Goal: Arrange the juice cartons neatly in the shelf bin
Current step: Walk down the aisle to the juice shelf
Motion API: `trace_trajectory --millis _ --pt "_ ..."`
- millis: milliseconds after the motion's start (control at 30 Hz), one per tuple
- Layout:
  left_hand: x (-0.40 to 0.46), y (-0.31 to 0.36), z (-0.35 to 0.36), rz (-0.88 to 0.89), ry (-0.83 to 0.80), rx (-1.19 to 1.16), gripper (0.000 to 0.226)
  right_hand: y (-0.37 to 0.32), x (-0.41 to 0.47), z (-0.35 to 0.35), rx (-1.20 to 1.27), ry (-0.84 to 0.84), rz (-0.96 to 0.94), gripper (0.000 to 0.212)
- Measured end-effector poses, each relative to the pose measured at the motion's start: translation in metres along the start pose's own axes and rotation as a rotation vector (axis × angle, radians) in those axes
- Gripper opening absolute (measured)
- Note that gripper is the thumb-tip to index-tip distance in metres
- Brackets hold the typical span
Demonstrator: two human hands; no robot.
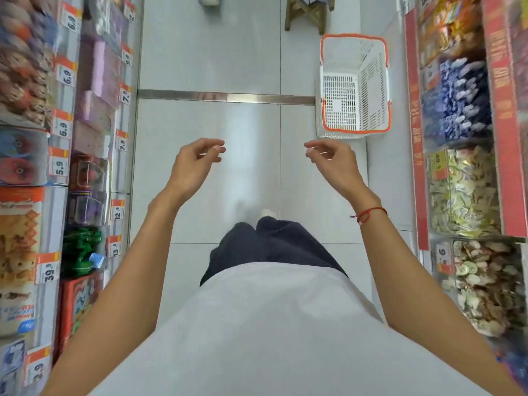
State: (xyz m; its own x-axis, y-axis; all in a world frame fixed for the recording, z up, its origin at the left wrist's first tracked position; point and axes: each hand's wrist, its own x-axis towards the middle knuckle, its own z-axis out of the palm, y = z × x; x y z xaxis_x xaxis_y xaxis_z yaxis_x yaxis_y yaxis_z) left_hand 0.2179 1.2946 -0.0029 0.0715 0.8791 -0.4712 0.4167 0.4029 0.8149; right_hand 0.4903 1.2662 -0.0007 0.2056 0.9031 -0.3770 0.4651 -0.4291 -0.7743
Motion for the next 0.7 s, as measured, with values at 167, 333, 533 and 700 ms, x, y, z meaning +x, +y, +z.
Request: trace_trajectory --millis 167,333,533,700 --pt "0.082 0.044 0.006 -0.047 0.023 -0.011 0.02 -0.04 0.107 -0.029 0.025 -0.001 -0.043 0.015" --pt "0.183 0.089 0.009 -0.062 -0.002 -0.015 0.021 -0.067 0.215 -0.048 0.036 0.012 -0.038 0.013" --pt "0.326 0.171 -0.001 -0.044 -0.08 0.023 0.024 -0.096 0.338 -0.072 0.061 0.08 0.033 0.015" --pt "0.441 0.254 -0.006 0.041 -0.137 0.1 0.023 -0.117 0.428 -0.101 0.088 0.138 0.101 0.015"
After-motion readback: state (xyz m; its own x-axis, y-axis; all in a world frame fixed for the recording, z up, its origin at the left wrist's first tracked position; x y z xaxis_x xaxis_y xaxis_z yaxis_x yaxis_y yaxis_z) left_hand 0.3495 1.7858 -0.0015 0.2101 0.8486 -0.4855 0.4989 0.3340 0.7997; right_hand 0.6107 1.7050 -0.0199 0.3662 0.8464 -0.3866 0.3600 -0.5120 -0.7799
